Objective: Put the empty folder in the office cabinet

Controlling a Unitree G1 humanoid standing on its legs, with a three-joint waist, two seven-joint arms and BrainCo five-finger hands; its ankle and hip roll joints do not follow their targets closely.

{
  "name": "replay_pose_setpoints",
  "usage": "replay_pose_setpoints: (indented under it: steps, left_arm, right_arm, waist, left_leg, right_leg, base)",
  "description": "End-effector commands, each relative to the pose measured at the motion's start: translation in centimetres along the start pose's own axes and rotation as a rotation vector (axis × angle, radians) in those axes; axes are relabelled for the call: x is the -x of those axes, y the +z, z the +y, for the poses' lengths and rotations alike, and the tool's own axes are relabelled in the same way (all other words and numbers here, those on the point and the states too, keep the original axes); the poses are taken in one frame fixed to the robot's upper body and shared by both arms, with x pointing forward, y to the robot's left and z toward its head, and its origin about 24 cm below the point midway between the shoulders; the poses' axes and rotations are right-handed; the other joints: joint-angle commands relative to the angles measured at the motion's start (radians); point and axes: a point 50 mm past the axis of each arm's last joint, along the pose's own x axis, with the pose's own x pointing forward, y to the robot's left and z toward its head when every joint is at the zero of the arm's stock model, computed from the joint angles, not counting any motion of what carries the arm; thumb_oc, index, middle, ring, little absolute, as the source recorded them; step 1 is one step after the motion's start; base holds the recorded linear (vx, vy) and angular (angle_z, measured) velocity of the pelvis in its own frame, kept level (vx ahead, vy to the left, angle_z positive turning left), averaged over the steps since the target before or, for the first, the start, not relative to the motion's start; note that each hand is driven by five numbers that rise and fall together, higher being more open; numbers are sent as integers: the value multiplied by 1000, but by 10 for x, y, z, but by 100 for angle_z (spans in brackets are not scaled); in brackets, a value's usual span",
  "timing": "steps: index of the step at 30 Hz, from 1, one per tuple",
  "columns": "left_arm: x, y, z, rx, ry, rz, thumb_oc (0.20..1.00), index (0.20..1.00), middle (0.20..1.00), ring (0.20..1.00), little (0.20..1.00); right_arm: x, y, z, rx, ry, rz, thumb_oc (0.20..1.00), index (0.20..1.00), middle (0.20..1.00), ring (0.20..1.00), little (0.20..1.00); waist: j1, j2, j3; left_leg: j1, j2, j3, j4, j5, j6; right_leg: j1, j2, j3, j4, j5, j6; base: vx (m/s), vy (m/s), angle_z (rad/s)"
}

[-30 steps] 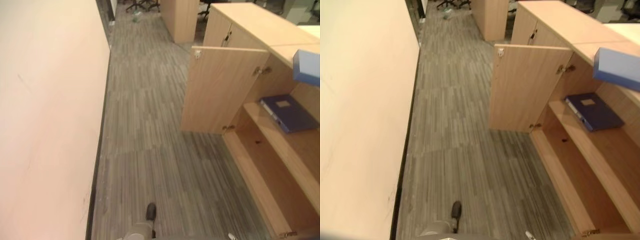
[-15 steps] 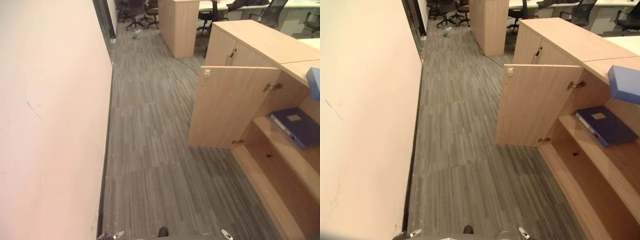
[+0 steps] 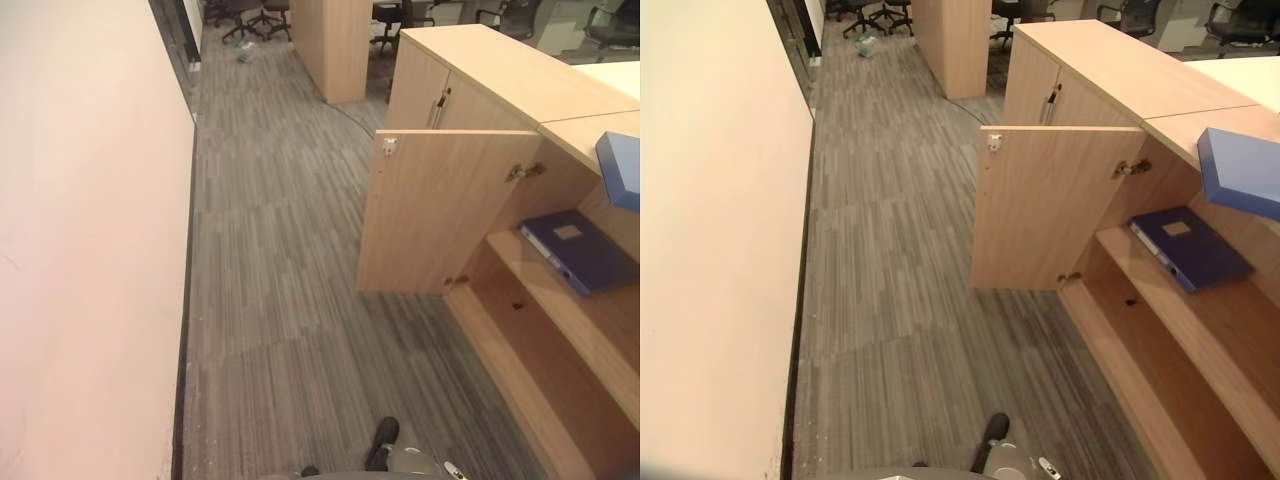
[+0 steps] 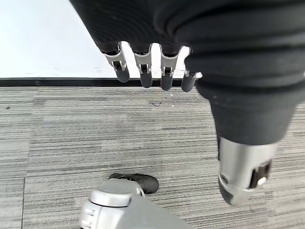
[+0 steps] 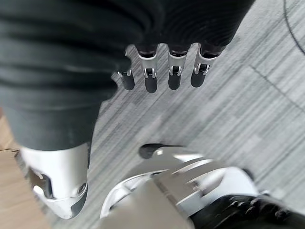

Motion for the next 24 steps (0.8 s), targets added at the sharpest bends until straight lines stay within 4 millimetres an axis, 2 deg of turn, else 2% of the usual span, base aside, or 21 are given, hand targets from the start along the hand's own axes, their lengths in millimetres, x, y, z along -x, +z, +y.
replay_pose_setpoints:
  steps: [1, 2, 3, 4, 6, 8, 9, 10, 11, 14, 15, 16, 17, 18, 19, 20, 21, 22, 24]
  left_arm:
    - [-2, 26, -8, -16, -17, -60, 1000, 1000, 1000, 1000, 1000]
    - [-2, 26, -8, -16, -17, -60, 1000, 1000, 1000, 1000, 1000]
    - [-3, 33, -10, -24, -22, -78, 1000, 1000, 1000, 1000, 1000]
    - [-3, 33, -10, -24, -22, -78, 1000, 1000, 1000, 1000, 1000]
    - [-3, 45, -13, -30, -29, -119, 1000, 1000, 1000, 1000, 1000]
    - [-2, 56, -16, -33, -31, -153, 1000, 1000, 1000, 1000, 1000]
    - [-2, 56, -16, -33, -31, -154, 1000, 1000, 1000, 1000, 1000]
    - [-2, 59, -17, -33, -33, -166, 1000, 1000, 1000, 1000, 1000]
    - [-2, 60, -18, -34, -32, -174, 1000, 1000, 1000, 1000, 1000]
    - [-2, 61, -17, -25, -32, -183, 1000, 1000, 1000, 1000, 1000]
    - [-2, 61, -17, -25, -32, -183, 1000, 1000, 1000, 1000, 1000]
    - [-2, 63, -17, -24, -31, -187, 1000, 1000, 1000, 1000, 1000]
    - [-2, 64, -16, -17, -29, -192, 1000, 1000, 1000, 1000, 1000]
    - [-2, 66, -15, -14, -24, -199, 1000, 1000, 1000, 1000, 1000]
    - [-2, 65, -17, -15, -32, -194, 1000, 1000, 1000, 1000, 1000]
    - [-2, 65, -17, -15, -32, -194, 1000, 1000, 1000, 1000, 1000]
    - [-2, 61, -19, -21, -41, -179, 1000, 1000, 1000, 1000, 1000]
    - [-2, 58, -20, -23, -44, -166, 1000, 1000, 1000, 1000, 1000]
    - [-2, 55, -21, -54, -53, -155, 1000, 1000, 1000, 1000, 1000]
  right_arm:
    - [-1, 11, 2, -17, -4, -30, 1000, 1000, 1000, 1000, 1000]
    - [-1, 11, 1, -17, -4, -31, 1000, 1000, 1000, 1000, 1000]
    - [0, 11, 0, -42, -12, -32, 1000, 1000, 1000, 1000, 1000]
    - [0, 11, 0, -42, -12, -32, 1000, 1000, 1000, 1000, 1000]
    - [0, 12, -4, -64, -28, -35, 1000, 1000, 1000, 1000, 1000]
    - [0, 13, -7, -70, -40, -35, 1000, 1000, 1000, 1000, 1000]
    - [0, 13, -7, -70, -40, -35, 1000, 1000, 1000, 1000, 1000]
    - [0, 14, -10, -74, -49, -37, 1000, 1000, 1000, 1000, 1000]
    - [0, 15, -14, -72, -61, -40, 1000, 1000, 1000, 1000, 1000]
    - [1, 14, -17, -50, -74, -38, 1000, 1000, 1000, 1000, 1000]
    - [1, 14, -17, -50, -74, -38, 1000, 1000, 1000, 1000, 1000]
    - [1, 14, -18, -42, -75, -37, 1000, 1000, 1000, 1000, 1000]
    - [1, 15, -18, -35, -77, -40, 1000, 1000, 1000, 1000, 1000]
    - [1, 17, -19, -9, -78, -49, 1000, 1000, 1000, 1000, 1000]
    - [1, 18, -20, 16, -79, -54, 1000, 1000, 1000, 1000, 1000]
    - [1, 18, -20, 16, -79, -54, 1000, 1000, 1000, 1000, 1000]
    - [1, 19, -20, 30, -74, -55, 1000, 1000, 1000, 1000, 1000]
    - [1, 18, -21, 32, -74, -54, 1000, 1000, 1000, 1000, 1000]
    - [1, 16, -21, 33, -68, -44, 1000, 1000, 1000, 1000, 1000]
  waist:
    - [-10, 5, 10]
    - [-10, 6, 10]
    - [-21, -3, 10]
    - [-21, -3, 10]
    - [-34, -19, 26]
    - [-34, -29, 45]
    - [-34, -28, 45]
    - [-32, -32, 53]
    - [-25, -47, 60]
    - [-3, -70, 65]
    - [-2, -71, 65]
    - [6, -82, 66]
    - [17, -76, 67]
    - [37, -56, 65]
    - [43, -38, 61]
    - [44, -39, 63]
    - [43, -19, 52]
    - [42, -8, 42]
    - [33, -4, 20]
  left_leg:
    - [9, 22, 42, 49, -112, -26]
    - [8, 23, 43, 52, -114, -27]
    - [-16, 59, 67, 150, -149, -48]
    - [-16, 59, 67, 151, -149, -48]
    - [-91, 112, 104, 389, -109, -81]
    - [-160, 134, 100, 583, -53, -83]
    - [-163, 137, 98, 589, -55, -84]
    - [-196, 144, 94, 656, -24, -81]
    - [-270, 142, 86, 691, -16, -60]
    - [-344, 119, 42, 572, -38, -43]
    - [-342, 118, 44, 569, -37, -42]
    - [-369, 101, 23, 500, -2, -38]
    - [-382, 85, -33, 402, 33, -51]
    - [-393, 59, -189, 225, 123, -83]
    - [-396, 45, -299, 156, 144, -97]
    - [-392, 45, -298, 153, 144, -97]
    - [-371, 35, -360, 107, 147, -103]
    - [-340, 41, -373, 86, 158, -108]
    - [-306, 30, -368, 91, 143, -100]
  right_leg:
    - [48, 30, 50, -41, -37, 27]
    - [48, 30, 50, -41, -38, 26]
    - [62, 43, 61, -33, -66, 12]
    - [62, 43, 61, -33, -66, 12]
    - [107, 72, 82, -32, -104, -29]
    - [141, 96, 99, -33, -131, -64]
    - [140, 98, 98, -33, -132, -65]
    - [154, 105, 107, -34, -143, -76]
    - [174, 100, 138, -39, -154, -83]
    - [203, 88, 193, -59, -153, -66]
    - [203, 87, 194, -59, -153, -66]
    - [201, 76, 203, -67, -140, -65]
    - [213, 82, 227, -72, -145, -62]
    - [233, 102, 278, -72, -159, -61]
    - [240, 109, 322, -65, -173, -59]
    - [242, 109, 322, -65, -174, -59]
    - [239, 118, 361, -61, -180, -50]
    - [241, 121, 376, -61, -182, -47]
    - [241, 102, 407, -67, -175, -35]
  base:
    - [164, -109, -1]
    - [224, -187, -8]
    - [145, -132, -9]
    - [262, -256, -10]
    - [198, -236, -7]
    - [112, -164, -18]
    - [58, -98, -58]
    - [119, -72, -80]
    - [175, -65, -54]
    - [131, 37, -46]
    - [46, 54, -77]
    - [63, 73, -70]
    - [220, 164, -66]
    - [363, 224, -101]
    - [299, 181, -115]
    - [228, 185, -119]
    - [160, 169, -74]
    - [241, 269, -80]
    - [217, 248, -100]
